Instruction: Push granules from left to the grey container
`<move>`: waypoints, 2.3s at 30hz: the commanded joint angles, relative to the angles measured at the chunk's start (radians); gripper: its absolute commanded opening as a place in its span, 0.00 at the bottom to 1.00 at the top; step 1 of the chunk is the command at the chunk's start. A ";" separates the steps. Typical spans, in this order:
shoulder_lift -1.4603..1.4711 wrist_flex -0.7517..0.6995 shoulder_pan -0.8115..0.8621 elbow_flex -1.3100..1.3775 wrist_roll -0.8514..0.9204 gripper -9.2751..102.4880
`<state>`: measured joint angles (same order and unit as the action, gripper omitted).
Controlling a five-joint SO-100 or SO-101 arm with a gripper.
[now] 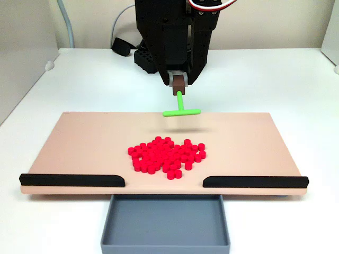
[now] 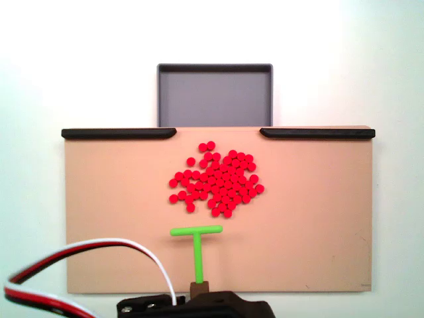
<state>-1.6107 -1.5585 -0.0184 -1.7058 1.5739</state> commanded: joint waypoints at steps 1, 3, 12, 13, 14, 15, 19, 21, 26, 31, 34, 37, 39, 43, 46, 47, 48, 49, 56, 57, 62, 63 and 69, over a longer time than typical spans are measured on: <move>-0.038 0.002 0.011 0.020 -0.005 0.08; -0.040 0.002 0.012 0.020 -0.005 0.08; -0.044 0.002 0.015 0.020 -0.005 0.08; -0.046 0.002 0.015 0.020 -0.006 0.08; -0.048 0.002 0.017 0.020 -0.006 0.08; -0.049 0.002 0.018 0.020 -0.008 0.08; -0.052 -0.003 0.023 0.020 -0.008 0.08; -0.054 -0.006 0.025 0.020 -0.008 0.08; -0.058 -0.008 0.025 0.020 -0.008 0.08; -0.058 -0.008 0.025 0.020 -0.008 0.08; -0.055 -0.008 0.025 0.020 -0.012 0.08; -0.055 -0.008 0.025 0.020 -0.012 0.08; -0.054 -0.008 0.025 0.020 -0.014 0.08; -0.049 -0.008 0.025 0.018 -0.014 0.08; -0.054 -0.009 0.028 0.026 -0.015 0.08; -0.058 -0.009 0.028 0.029 -0.020 0.08; -0.064 -0.009 0.028 0.031 -0.023 0.08; -0.069 -0.009 0.025 0.031 -0.031 0.08; -0.087 -0.009 -0.084 0.029 -0.250 0.08; -0.084 -0.009 -0.107 0.029 -0.302 0.08; -0.092 -0.009 -0.187 0.032 -0.577 0.08; -0.095 -0.009 -0.196 0.032 -0.634 0.08; -0.015 0.002 -0.239 0.034 -0.954 0.08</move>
<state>-1.6352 -1.5631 -0.2378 -1.7058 0.7409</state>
